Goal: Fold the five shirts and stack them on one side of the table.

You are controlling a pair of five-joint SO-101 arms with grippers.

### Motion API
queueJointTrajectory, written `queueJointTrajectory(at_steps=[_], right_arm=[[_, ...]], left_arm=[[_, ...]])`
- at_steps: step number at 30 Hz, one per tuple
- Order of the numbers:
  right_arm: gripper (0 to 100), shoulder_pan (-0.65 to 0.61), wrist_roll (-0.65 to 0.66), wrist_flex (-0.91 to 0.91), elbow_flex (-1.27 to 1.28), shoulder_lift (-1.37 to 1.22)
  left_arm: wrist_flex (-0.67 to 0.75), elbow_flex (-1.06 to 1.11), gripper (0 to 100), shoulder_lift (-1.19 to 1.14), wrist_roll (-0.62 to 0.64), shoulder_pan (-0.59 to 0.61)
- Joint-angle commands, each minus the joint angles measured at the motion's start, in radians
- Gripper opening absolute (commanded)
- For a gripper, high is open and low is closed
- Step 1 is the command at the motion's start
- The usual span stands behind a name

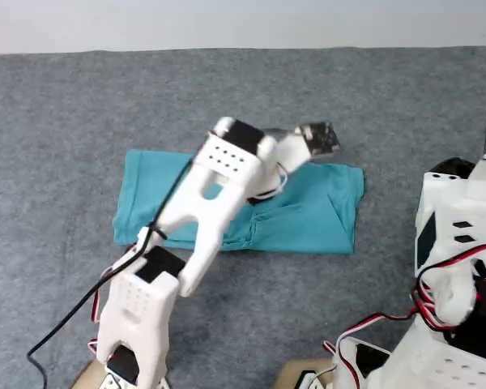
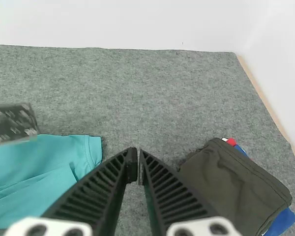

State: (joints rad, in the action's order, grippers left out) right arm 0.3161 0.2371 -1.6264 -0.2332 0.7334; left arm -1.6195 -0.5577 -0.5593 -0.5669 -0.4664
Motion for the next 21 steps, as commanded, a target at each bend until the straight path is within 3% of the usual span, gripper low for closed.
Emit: queueJointTrajectory(at_steps=[1, 14, 21], right_arm=[[1.0, 0.010, 0.006, -0.008, -0.002, 0.007], [1.0, -0.030, 0.003, 0.004, 0.213, 0.002], [1.0, -0.073, 0.005, 0.004, 0.325, 0.007]], left_arm=[[-0.071, -0.105, 1, 0.092, 0.031, 0.041], [-0.135, -0.065, 1, 0.146, 0.434, 0.463], [-0.132, -0.059, 8, 0.137, 0.479, 0.624]])
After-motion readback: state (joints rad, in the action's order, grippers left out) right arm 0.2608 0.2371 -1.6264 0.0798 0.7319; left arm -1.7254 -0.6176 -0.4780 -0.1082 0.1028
